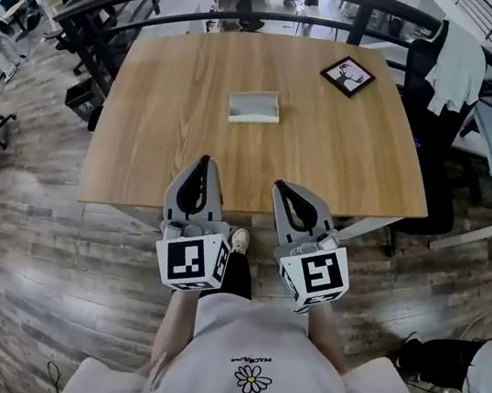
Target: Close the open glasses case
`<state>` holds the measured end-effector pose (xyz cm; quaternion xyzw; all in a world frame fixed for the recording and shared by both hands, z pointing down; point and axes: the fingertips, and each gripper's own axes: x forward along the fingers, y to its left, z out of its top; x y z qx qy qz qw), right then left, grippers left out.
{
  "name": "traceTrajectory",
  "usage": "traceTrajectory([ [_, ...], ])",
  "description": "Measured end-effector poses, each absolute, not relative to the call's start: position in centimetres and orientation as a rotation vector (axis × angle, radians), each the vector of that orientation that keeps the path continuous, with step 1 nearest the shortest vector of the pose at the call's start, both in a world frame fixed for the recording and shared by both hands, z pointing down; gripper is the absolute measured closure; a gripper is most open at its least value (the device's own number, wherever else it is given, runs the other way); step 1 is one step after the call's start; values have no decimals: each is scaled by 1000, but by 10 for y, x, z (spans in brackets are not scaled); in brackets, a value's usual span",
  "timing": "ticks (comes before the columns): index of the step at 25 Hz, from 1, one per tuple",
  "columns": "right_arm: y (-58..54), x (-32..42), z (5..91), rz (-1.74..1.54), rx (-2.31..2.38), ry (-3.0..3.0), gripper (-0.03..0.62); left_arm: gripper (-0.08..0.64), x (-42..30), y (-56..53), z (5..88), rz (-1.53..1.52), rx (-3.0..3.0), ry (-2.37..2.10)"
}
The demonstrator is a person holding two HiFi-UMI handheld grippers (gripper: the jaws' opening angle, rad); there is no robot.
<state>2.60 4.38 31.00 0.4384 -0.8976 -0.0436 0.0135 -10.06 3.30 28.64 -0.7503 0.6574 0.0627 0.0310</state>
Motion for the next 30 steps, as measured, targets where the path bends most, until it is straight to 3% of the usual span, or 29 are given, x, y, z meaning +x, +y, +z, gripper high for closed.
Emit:
traceTrajectory([
  [15, -155, -10, 266, -168, 1525, -2762, 584, 543, -151, -169, 276, 186, -2390, 2024],
  [30, -216, 12, 276, -210, 1545, -2719, 584, 541, -132, -219, 285, 124, -2425, 2051],
])
